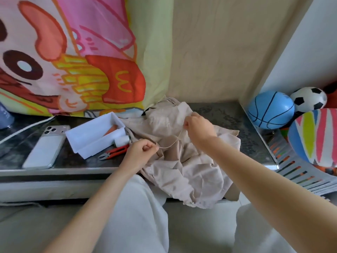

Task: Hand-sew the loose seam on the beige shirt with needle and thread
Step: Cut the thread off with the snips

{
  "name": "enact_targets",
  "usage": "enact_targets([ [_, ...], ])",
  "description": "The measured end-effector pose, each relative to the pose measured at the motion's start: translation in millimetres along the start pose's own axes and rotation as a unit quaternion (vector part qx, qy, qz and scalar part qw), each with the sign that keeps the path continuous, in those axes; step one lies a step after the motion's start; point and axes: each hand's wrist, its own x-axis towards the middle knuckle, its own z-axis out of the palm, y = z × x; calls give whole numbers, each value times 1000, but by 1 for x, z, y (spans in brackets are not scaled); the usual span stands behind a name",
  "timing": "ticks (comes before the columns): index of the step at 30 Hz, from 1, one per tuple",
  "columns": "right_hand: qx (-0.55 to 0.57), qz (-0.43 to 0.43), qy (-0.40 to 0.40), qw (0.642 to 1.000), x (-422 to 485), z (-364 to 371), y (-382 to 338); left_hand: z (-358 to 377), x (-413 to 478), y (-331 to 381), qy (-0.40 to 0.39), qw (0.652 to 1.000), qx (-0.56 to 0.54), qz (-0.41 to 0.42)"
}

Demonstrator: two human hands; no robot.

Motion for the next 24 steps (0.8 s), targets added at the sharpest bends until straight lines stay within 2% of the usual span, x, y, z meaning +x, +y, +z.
enact_targets([
  [4, 81, -26, -11, 996, 13, 15, -18, -14, -1, -17, 36, 999, 27, -20],
  [8, 60, -49, -148, 986, 15, 33, -38, -27, -3, -35, 60, 994, 89, -38],
  [9, 40, -55, -161, 985, 15, 38, -44, -31, -3, -40, 63, 991, 110, -45],
  [11, 19, -81, -123, 989, 17, 43, -56, -37, -4, -50, 67, 983, 160, -55],
  [14, 63, -181, -54, 980, 22, 44, -83, -44, -9, -60, 61, 968, 231, -69],
  [17, 79, -269, -139, 950, 27, 48, -116, -53, -12, -70, 64, 958, 265, -86],
  [20, 38, -286, -204, 935, 32, 66, -135, -58, -12, -76, 65, 957, 264, -102],
  [24, -3, -280, -200, 939, 37, 84, -147, -60, -10, -78, 65, 959, 259, -98],
])
